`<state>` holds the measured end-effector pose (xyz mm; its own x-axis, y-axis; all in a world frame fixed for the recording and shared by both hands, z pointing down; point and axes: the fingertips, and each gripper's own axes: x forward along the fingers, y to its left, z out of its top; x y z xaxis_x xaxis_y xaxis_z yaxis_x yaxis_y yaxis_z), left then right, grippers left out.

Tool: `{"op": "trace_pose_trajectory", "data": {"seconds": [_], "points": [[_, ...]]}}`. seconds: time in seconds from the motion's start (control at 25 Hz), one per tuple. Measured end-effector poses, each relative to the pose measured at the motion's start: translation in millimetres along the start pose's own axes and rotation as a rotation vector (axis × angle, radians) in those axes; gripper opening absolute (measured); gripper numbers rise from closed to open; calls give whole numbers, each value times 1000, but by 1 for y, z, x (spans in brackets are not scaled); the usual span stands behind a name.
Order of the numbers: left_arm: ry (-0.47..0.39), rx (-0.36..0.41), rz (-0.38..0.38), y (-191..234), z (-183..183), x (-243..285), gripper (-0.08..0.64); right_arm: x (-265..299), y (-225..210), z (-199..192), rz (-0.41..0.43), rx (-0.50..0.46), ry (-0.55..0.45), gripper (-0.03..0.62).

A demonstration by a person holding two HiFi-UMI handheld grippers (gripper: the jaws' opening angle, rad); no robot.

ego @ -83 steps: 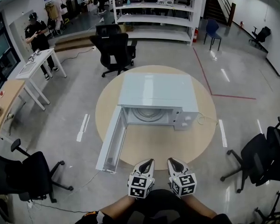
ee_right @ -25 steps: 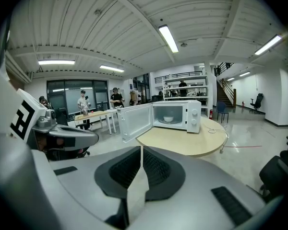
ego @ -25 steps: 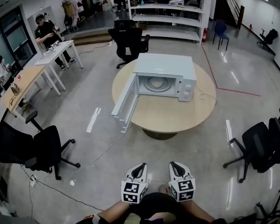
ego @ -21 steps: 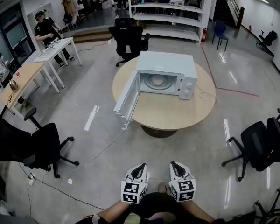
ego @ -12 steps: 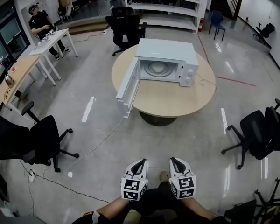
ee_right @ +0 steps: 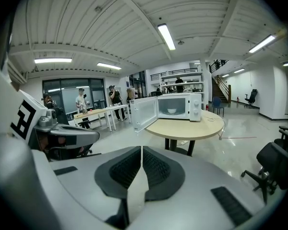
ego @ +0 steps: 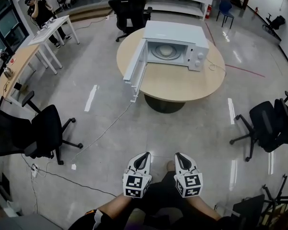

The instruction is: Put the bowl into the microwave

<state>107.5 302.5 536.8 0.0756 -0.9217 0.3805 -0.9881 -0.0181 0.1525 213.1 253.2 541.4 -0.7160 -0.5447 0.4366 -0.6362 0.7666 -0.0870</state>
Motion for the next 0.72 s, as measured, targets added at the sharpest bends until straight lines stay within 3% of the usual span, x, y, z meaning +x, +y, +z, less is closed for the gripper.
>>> {"op": "trace_pose_trajectory", "data": {"seconds": [0.72], "points": [[-13, 54, -6, -15, 2, -14, 48, -20, 4, 3, 2, -14, -55, 14]]}}
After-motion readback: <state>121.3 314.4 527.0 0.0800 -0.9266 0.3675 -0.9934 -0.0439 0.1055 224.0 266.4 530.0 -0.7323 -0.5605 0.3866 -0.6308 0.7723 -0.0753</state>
